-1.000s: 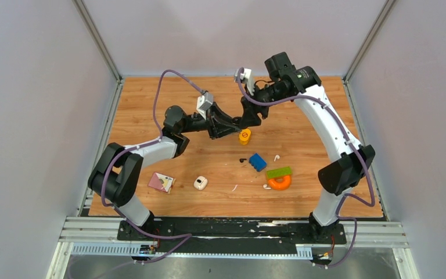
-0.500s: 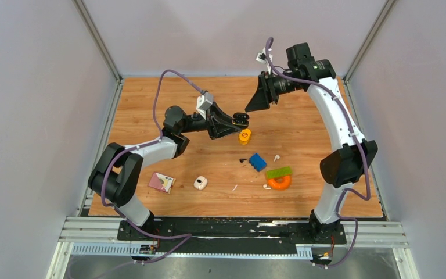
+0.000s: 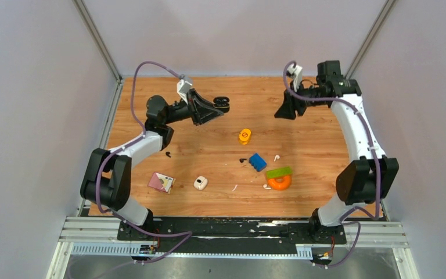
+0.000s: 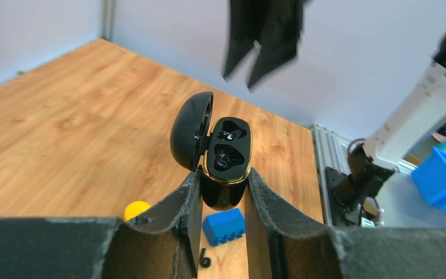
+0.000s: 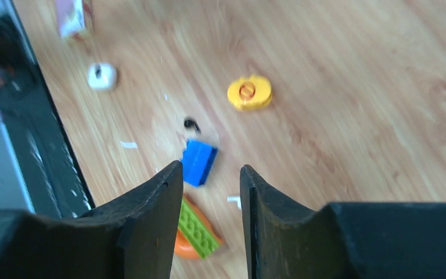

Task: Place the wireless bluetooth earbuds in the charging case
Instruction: Pick up the right earbud from the center of the board.

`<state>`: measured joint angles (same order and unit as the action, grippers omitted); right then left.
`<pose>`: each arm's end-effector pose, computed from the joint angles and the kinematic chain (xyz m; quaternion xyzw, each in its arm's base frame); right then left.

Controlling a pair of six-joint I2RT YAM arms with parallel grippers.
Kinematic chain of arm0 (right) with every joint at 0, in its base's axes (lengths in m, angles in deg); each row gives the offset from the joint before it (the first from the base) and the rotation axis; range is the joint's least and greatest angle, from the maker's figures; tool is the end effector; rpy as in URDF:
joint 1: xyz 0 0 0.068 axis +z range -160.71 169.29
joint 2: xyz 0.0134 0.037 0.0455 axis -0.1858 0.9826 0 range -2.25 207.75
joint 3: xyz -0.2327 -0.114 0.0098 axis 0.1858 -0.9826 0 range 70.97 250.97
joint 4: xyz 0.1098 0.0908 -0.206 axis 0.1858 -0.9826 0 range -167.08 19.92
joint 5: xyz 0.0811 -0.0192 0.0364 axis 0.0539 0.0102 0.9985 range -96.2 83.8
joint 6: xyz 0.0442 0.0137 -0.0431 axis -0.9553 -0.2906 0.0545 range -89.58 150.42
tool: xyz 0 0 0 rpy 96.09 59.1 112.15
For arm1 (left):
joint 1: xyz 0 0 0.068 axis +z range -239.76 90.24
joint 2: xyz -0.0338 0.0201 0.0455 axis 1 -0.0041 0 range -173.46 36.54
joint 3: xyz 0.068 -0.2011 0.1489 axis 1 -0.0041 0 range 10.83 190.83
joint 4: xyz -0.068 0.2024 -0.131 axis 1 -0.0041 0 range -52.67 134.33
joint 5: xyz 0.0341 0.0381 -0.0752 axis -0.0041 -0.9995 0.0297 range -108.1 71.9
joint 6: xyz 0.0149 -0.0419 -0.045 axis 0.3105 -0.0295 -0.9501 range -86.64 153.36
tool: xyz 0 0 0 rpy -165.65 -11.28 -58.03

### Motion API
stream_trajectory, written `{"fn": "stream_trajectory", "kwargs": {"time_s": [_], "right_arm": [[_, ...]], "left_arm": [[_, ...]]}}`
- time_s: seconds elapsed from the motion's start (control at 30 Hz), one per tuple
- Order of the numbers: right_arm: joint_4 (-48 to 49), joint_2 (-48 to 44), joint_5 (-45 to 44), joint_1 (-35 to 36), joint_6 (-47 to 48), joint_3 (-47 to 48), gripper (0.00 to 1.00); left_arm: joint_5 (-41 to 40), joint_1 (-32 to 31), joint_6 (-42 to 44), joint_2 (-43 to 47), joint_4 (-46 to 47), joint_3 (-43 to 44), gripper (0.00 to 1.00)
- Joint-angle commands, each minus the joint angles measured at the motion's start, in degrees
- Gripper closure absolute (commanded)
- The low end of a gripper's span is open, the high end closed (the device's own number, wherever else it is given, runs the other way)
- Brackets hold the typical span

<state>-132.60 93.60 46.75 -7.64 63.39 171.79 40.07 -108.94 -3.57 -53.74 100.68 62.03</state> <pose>0.3255 0.0562 0.3550 -0.3843 0.7788 0.3491 0.3521 0.3032 -0.1492 0.2926 0.3068 0.5724 -0.5853 0.4855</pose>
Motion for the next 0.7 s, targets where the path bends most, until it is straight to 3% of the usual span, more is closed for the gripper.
{"fn": "stream_trajectory", "kwargs": {"time_s": [0.0,0.07,0.27,0.67], "right_arm": [[7.76,-8.71,-10.4,6.24,18.28,-12.88,0.62],[6.77,-8.9,-16.21,11.02,25.78,-16.38,0.65],[7.92,-4.26,-29.47,24.93,31.2,-18.93,0.69],[26.05,2.58,-31.42,34.94,42.4,-27.79,0.68]], "left_arm": [[-1.9,4.97,-0.3,5.82,-4.24,2.15,1.0],[-2.75,6.95,0.46,7.32,-5.79,1.24,1.0],[-4.02,10.47,1.52,11.47,-9.09,-1.87,1.0],[-8.6,12.02,1.81,17.36,-11.42,-8.15,1.0]]}}
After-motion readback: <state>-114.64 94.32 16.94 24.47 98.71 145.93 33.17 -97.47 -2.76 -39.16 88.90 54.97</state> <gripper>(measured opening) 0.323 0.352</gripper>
